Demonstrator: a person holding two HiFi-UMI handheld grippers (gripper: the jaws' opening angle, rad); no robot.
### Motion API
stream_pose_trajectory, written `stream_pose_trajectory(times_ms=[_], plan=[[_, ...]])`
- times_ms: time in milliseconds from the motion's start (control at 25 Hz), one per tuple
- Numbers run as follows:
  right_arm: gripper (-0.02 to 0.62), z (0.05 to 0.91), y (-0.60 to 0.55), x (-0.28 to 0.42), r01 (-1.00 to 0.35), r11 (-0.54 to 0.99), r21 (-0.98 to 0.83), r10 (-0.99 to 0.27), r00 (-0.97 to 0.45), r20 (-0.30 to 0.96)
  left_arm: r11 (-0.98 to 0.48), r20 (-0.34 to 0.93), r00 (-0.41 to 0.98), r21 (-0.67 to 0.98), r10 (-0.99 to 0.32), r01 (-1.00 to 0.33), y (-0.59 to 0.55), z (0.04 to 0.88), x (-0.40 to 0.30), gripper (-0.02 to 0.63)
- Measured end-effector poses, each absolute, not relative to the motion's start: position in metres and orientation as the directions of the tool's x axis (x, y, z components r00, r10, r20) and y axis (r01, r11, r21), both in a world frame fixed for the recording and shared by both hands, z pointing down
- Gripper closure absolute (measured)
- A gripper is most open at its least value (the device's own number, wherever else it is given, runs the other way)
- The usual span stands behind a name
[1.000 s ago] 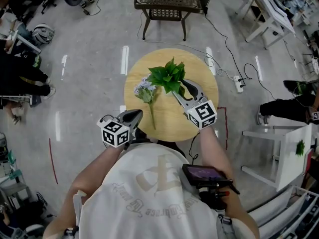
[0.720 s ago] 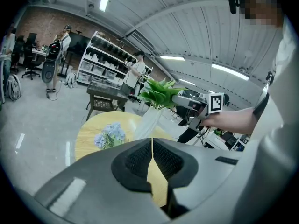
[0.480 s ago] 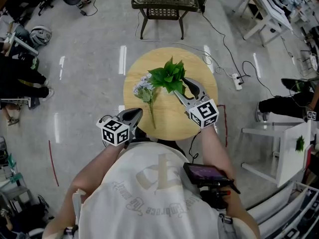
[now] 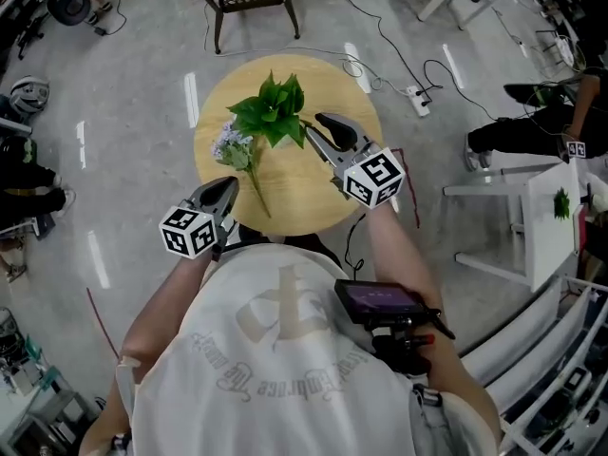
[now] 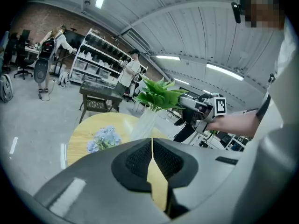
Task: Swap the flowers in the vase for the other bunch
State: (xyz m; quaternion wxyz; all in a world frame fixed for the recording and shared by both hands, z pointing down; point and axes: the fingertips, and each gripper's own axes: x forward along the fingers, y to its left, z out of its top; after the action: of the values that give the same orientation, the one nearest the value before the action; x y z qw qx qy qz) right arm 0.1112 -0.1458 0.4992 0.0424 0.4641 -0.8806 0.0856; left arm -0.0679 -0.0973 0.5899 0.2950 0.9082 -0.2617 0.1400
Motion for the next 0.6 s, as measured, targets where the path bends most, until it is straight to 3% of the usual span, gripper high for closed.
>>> stream_pose_trajectory(times_ms=[240, 600], plan=[[0.563, 0.512, -0.130, 0.132, -0.864, 0.487, -0.128, -0.845, -0.503, 0.181, -0.710, 0.395, 0.838, 0.458, -0.377, -0.535, -0.104, 0.589, -0.057, 0.594], [0.586, 0.541, -0.092, 0.151, -0.894, 0.412, -0.175, -0.860, -0.445, 0.249, -0.743, 0.372, 0.854, 0.438, -0.363, -0.506, -0.101, 0.584, -0.040, 0.594]])
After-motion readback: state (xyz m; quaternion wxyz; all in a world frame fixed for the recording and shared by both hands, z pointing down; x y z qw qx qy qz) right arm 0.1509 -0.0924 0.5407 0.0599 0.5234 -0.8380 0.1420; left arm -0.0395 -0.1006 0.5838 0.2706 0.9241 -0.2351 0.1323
